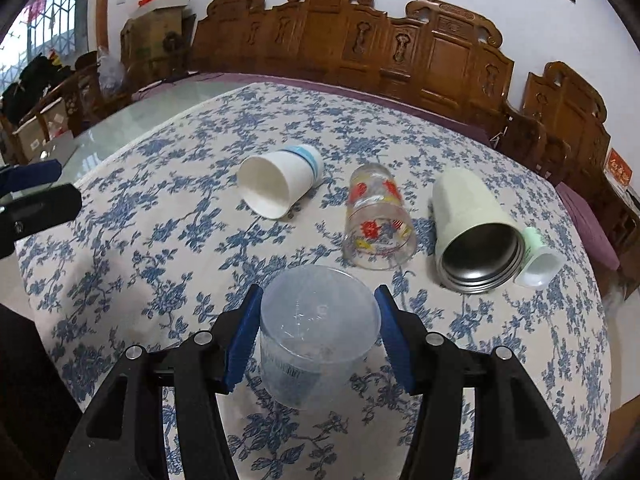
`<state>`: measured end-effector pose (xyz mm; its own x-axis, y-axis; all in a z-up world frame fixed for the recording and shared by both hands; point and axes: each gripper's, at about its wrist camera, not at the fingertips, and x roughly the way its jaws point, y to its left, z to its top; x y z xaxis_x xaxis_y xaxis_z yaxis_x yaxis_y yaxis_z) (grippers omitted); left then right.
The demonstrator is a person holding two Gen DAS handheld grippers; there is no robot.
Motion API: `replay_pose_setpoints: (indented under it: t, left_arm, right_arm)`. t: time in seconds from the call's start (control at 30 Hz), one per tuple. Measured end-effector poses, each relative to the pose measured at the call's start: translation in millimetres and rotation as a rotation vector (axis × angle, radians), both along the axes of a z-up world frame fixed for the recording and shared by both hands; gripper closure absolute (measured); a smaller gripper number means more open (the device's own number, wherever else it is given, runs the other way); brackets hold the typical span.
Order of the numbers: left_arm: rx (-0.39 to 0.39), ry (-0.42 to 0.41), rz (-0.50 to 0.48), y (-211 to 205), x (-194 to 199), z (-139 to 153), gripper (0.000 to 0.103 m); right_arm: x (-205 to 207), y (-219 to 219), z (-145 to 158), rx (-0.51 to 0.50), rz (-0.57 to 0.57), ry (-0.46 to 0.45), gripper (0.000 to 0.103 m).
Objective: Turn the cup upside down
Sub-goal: 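Rotate the clear cup in the right gripper so its opening faces down, then lower the clear cup rim-down onto the tablecloth and open the right gripper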
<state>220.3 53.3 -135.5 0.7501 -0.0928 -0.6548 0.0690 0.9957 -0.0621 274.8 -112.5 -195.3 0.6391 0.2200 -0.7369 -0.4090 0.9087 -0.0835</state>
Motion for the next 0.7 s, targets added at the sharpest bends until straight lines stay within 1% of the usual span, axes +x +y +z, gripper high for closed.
replay_pose_setpoints:
  t: [0.2, 0.3, 0.47, 0.7]
  left_arm:
    - [0.008, -0.001, 0.005, 0, -1, 1, 0.008]
    - [0.009, -0.001, 0.007, -1, -1, 1, 0.008]
    - [0.014, -0.002, 0.006, -3, -3, 3, 0.008]
    - [0.030, 0.000, -0.007, -16, -12, 7, 0.008]
  right_arm:
    - [-5, 2, 1, 0.038, -0.013, 0.021, 0.043]
    - [-8, 1, 3, 0.065, -0.020, 0.028, 0.038]
    - [-17, -6, 11, 0.124, -0.034, 0.034, 0.036]
    - [-35, -22, 24, 0.181, -0.058, 0.014, 0.028]
